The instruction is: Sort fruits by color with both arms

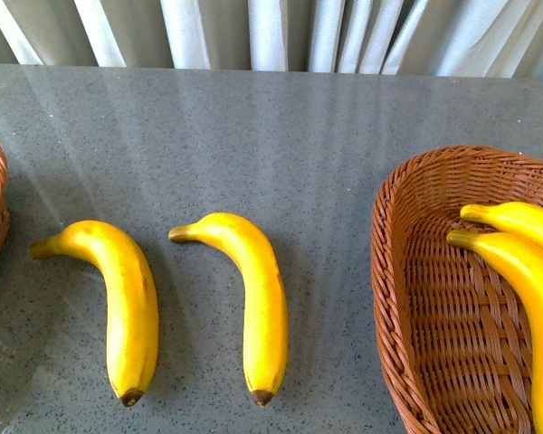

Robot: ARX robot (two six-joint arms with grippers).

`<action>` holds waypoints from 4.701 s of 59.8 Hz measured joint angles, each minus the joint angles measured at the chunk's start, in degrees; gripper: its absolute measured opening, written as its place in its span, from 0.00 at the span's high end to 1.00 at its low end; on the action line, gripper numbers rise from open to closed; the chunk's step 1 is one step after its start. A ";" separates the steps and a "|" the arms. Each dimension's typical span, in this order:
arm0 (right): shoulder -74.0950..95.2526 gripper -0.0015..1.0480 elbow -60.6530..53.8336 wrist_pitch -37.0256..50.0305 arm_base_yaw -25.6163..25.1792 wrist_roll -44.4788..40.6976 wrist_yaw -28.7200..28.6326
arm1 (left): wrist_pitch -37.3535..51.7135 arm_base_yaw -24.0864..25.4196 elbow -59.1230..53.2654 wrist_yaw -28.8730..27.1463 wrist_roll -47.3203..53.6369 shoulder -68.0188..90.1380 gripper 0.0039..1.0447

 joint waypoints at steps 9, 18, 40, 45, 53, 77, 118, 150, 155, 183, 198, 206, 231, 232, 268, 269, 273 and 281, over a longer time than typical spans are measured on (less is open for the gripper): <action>0.00 0.09 0.00 0.00 0.00 0.00 0.04 | -2.54 -4.07 -1.97 -2.25 0.17 -4.31 0.99; 0.00 0.09 0.00 0.00 0.00 0.00 0.04 | -5.27 -4.09 -3.15 -2.58 0.17 -8.31 0.99; 0.00 0.09 0.00 0.00 0.00 0.00 0.07 | -10.23 -4.13 -5.70 -2.58 0.22 -16.87 0.99; 0.00 0.09 0.00 0.00 0.00 0.00 0.09 | -12.04 -4.13 -5.70 -2.58 0.22 -18.69 0.99; 0.00 0.09 0.00 0.00 0.00 0.00 0.07 | -14.88 -4.13 -5.70 -2.58 0.22 -21.49 0.99; 0.00 0.09 0.00 0.00 0.00 0.00 0.07 | -25.66 -4.13 -5.68 -2.58 0.22 -30.67 0.99; 0.00 0.09 0.00 0.00 0.00 0.00 0.07 | -30.21 -4.20 -5.68 -2.60 0.22 -35.80 0.52; 0.00 0.09 0.00 0.00 0.00 0.00 0.07 | -30.21 -4.20 -5.68 -2.60 0.35 -35.80 0.09; 0.00 0.09 0.00 0.00 0.00 0.00 0.07 | -30.21 -4.20 -5.68 -2.60 0.35 -35.80 0.09; 18.08 0.09 7.43 -7.30 -4.42 6.43 -30.42 | -30.21 -4.24 -5.68 -2.58 0.35 -35.80 0.09; 48.02 0.09 18.01 16.66 13.31 8.55 -23.39 | -30.21 -4.24 -5.68 -2.60 0.35 -35.80 0.09; 66.60 0.09 24.59 22.58 19.19 6.95 -22.58 | -30.21 -4.24 -5.68 -2.60 0.37 -35.80 0.09; 103.43 0.09 46.90 19.43 29.35 1.49 -19.23 | -30.21 -4.24 -5.68 -2.60 0.37 -35.80 0.09; 104.28 0.09 48.00 18.82 30.05 1.46 -18.95 | -30.21 -4.24 -5.68 -2.58 0.37 -35.80 0.09; 124.37 0.09 73.94 4.72 42.36 -1.05 -14.10 | -30.21 -4.24 -5.68 -2.60 0.37 -35.80 0.09; 124.54 0.09 74.12 4.66 42.45 -1.09 -14.12 | -30.21 -4.24 -5.68 -2.58 0.37 -35.80 0.09; 125.50 0.09 74.95 4.07 42.75 -1.38 -13.75 | -30.21 -4.24 -5.68 -2.60 0.37 -35.80 0.09; 127.75 0.09 76.54 2.86 43.58 -1.73 -12.90 | -30.21 -4.24 -5.68 -2.60 0.37 -35.80 0.09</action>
